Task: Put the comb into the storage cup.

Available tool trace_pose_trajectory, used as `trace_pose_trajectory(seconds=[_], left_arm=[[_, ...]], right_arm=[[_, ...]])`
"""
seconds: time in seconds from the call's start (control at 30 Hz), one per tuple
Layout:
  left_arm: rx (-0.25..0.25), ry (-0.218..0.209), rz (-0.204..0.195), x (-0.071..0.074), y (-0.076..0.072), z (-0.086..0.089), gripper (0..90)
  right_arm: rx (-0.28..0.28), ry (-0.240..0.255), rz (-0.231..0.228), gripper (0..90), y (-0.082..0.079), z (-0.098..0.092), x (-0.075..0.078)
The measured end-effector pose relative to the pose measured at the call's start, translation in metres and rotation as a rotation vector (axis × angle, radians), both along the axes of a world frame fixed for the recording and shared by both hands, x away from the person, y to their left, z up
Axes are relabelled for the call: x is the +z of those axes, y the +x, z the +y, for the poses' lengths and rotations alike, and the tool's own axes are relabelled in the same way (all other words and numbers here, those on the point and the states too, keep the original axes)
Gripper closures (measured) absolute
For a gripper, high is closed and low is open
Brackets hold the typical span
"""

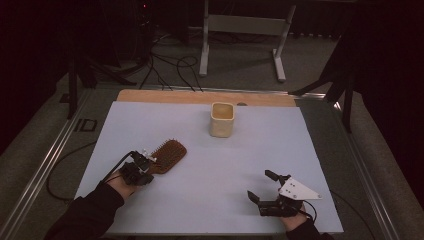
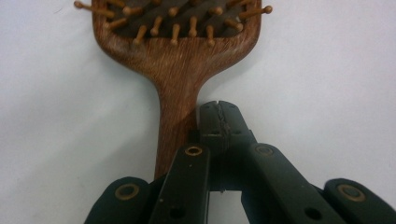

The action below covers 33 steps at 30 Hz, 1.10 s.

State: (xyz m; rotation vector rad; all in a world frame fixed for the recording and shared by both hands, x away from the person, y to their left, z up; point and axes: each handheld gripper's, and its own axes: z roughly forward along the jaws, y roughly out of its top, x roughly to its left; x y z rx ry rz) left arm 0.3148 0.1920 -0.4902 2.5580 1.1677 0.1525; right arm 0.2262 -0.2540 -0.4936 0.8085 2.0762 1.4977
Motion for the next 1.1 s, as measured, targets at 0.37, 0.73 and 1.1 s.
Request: trace_pose_trajectory(seconds=[0.37,0.73,1.1], left_arm=[[-0.05,-0.008,0.0,0.015,-0.004,0.014,90.0],[-0.09,0.018,0.012,0.029,-0.001,0.026,88.4],[-0.127,0.062,0.031,0.033,0.006,0.026,67.9]], right_arm=[[0.001,0.0,0.001,8.9,0.0,0.001,0.0],[0.002,0.002,0.004,8.9,0.0,0.001,0.0],[0.004,0.001,0.004,8.9,0.0,0.002,-0.001]])
